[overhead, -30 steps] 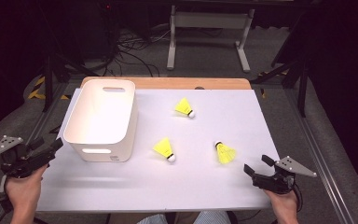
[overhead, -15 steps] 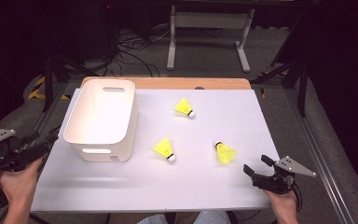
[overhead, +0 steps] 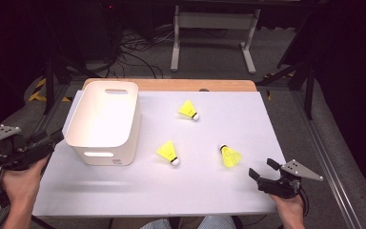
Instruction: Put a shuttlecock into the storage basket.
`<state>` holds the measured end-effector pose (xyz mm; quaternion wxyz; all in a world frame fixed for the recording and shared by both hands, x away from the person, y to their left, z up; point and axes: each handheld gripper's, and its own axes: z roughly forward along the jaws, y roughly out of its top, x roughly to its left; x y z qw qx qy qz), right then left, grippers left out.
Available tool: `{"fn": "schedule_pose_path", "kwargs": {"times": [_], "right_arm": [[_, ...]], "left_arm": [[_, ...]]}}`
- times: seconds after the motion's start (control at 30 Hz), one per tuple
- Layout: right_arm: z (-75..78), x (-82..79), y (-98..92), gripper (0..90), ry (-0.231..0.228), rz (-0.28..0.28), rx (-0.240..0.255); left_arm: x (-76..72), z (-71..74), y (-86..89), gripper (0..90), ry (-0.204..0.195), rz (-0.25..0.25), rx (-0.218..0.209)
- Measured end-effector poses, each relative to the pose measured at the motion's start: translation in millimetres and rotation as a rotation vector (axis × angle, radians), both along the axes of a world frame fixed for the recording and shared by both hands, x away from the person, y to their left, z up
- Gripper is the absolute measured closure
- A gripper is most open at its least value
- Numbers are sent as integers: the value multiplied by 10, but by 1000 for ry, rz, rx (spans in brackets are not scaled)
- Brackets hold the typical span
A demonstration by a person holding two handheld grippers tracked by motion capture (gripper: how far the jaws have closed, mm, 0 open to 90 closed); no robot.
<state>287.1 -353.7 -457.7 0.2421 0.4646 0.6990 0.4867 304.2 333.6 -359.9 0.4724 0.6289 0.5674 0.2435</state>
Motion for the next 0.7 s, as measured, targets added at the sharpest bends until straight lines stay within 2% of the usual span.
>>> {"fn": "schedule_pose_path", "kwargs": {"times": [0.3, 0.5, 0.7], "right_arm": [[0, 0, 1, 122, 1, 1, 0], [0, -2, -1, 122, 0, 2, 2], [0, -2, -2, 122, 0, 1, 2]], "left_arm": [[57, 76, -186, 323, -3, -41, -4], [108, 89, -319, 311, -1, -67, 8], [158, 94, -442, 302, 8, -94, 2]]}}
